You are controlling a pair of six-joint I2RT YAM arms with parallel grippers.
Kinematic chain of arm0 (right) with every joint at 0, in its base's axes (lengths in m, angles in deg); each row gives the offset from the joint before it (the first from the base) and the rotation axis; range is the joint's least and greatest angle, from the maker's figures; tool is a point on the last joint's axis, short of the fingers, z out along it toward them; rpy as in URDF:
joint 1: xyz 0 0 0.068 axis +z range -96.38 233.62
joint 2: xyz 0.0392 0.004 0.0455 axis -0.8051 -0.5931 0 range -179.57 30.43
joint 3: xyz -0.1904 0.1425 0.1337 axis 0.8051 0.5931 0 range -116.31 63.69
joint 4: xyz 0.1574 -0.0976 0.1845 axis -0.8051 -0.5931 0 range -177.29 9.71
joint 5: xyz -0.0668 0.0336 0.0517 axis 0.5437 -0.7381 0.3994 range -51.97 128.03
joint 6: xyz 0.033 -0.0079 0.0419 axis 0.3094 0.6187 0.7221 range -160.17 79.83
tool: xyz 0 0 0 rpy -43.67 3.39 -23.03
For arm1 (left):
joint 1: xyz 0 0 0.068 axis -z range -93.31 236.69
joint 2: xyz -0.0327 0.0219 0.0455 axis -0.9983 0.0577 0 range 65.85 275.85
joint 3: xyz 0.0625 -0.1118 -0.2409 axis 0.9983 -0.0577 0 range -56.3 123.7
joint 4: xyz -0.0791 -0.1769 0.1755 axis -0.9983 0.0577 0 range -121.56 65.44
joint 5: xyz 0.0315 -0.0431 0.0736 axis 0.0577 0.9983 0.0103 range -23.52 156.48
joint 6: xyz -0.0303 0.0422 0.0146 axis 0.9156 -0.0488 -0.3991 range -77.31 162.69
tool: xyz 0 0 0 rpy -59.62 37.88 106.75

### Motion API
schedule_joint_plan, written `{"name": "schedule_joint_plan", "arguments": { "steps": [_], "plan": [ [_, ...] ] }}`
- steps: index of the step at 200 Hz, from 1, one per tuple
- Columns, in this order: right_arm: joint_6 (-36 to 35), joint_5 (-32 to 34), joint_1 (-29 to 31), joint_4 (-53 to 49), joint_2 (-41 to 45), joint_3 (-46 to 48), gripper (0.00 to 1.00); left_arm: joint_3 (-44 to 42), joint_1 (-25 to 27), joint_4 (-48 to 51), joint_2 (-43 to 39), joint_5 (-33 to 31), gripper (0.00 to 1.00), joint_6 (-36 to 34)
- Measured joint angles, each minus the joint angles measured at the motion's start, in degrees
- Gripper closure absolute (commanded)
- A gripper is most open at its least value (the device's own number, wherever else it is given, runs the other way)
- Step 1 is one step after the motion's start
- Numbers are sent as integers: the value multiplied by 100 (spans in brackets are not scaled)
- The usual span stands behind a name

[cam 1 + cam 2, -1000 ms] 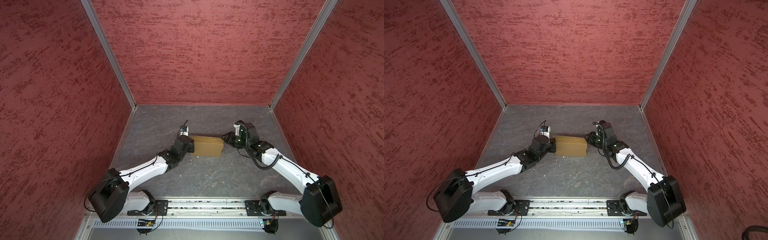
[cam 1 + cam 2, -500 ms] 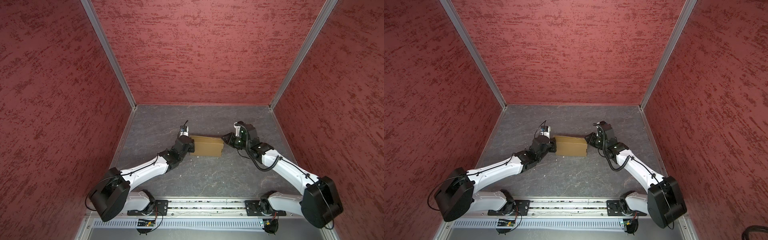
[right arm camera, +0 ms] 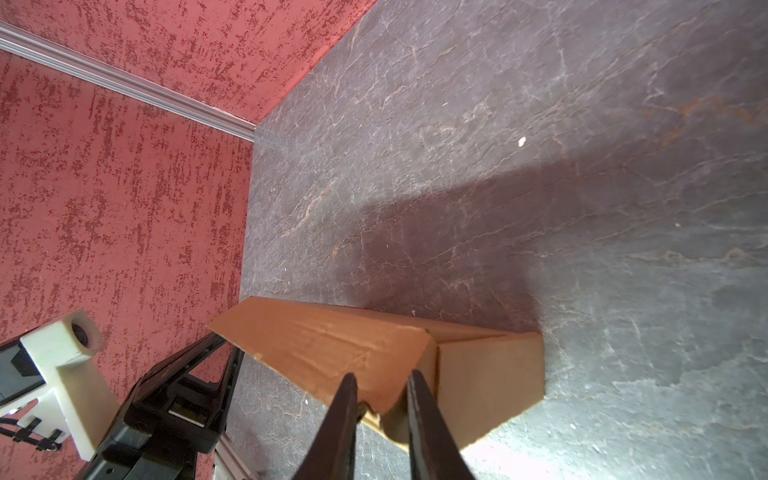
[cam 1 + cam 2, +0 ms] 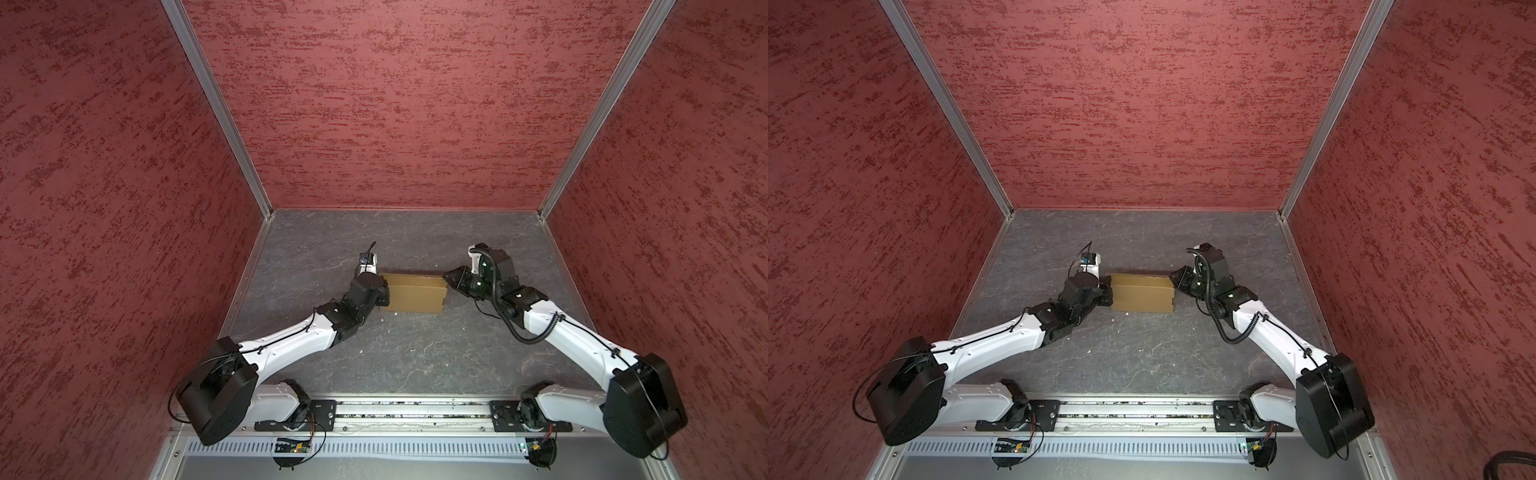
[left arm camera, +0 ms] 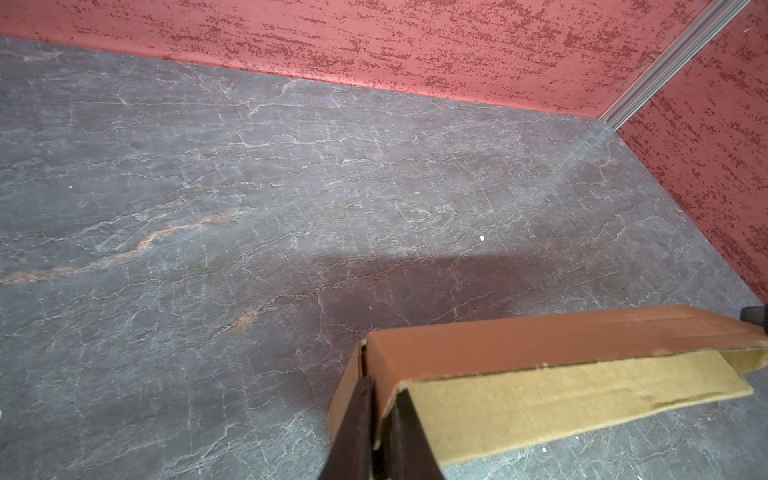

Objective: Fold the paper box

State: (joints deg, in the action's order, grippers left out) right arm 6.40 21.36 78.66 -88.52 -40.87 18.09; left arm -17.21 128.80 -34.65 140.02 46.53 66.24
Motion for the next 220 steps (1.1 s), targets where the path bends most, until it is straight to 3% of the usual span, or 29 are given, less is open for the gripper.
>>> {"name": "schedule_joint_plan", "arguments": {
  "steps": [220],
  "plan": [
    [114,57,138,114,70,149,79,-444,70,-190,-348,166,54,146]
  ]
}}
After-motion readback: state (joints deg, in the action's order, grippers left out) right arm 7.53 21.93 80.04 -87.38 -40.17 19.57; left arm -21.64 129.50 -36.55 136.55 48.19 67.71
